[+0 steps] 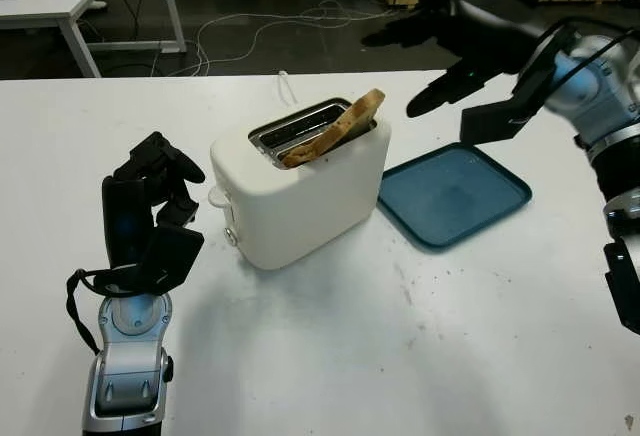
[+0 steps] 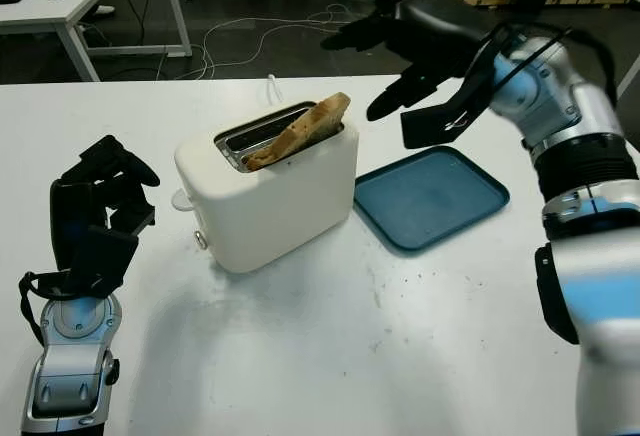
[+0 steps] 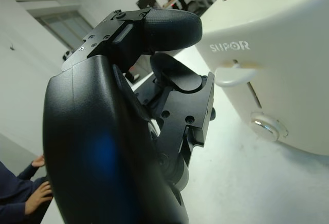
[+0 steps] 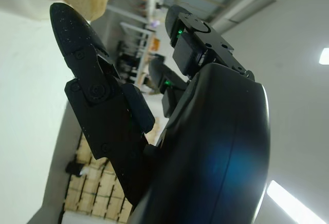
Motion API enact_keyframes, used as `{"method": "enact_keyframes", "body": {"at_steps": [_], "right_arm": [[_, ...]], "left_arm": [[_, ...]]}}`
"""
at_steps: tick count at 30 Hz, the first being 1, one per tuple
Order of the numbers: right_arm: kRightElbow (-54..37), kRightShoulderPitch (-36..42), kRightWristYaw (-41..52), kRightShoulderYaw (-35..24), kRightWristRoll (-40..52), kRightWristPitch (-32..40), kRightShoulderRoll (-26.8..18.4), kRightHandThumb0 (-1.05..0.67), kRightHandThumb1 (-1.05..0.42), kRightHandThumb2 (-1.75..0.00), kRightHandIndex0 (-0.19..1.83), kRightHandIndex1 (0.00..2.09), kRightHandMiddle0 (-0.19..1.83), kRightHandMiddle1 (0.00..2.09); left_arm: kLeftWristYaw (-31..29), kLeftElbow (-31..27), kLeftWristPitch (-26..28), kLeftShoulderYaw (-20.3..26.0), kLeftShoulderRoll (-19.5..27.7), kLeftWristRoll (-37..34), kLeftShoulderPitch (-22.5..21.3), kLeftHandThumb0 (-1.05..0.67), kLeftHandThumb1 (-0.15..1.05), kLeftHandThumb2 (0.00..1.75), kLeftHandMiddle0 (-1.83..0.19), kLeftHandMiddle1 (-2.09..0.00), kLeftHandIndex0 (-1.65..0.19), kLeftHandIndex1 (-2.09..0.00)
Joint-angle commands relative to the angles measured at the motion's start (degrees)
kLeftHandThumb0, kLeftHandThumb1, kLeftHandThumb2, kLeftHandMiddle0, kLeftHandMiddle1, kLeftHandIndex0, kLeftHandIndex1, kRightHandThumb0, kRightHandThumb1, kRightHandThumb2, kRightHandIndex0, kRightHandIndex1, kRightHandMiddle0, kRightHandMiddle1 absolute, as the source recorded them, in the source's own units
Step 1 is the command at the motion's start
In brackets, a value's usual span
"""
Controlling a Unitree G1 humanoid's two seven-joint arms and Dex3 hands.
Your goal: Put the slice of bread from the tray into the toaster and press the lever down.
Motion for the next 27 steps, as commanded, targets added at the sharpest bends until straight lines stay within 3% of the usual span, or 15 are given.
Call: {"method": "enact_keyframes", "body": {"at_steps": [1,9,18,27], "right_arm": [[0.93,-1.04,-2.91,0.6,-1.28,-0.73,0.72,-0.75,-0.81,-0.01,0.22,0.92,0.52,0.01],[3.37,-2.97,-5.86,1.7,-1.67,-1.97,1.88,-0.77,-0.83,0.0,0.27,0.99,0.59,0.05],[3.18,-3.12,2.09,3.15,-0.24,-3.36,1.58,-0.69,-0.72,0.0,0.48,0.72,0.68,0.06],[1.13,-3.67,10.32,3.86,-0.21,-2.96,-0.58,-0.73,-0.68,0.0,0.47,0.62,0.67,0.04]], "left_arm": [[-0.17,-0.4,0.34,-0.28,0.06,0.41,0.31,-0.05,0.91,0.98,-1.07,-1.75,-0.69,-1.75],[-0.19,-0.11,-0.36,-0.25,0.15,-0.04,0.19,-0.06,0.91,0.99,-1.09,-1.75,-0.7,-1.75],[-0.14,-0.43,0.14,0.0,0.21,0.08,0.18,-0.06,0.9,1.0,-1.08,-1.75,-0.7,-1.75],[-0.21,-0.72,0.22,0.21,0.2,-0.02,0.31,-0.06,0.88,1.02,-1.07,-1.75,-0.69,-1.75]]}}
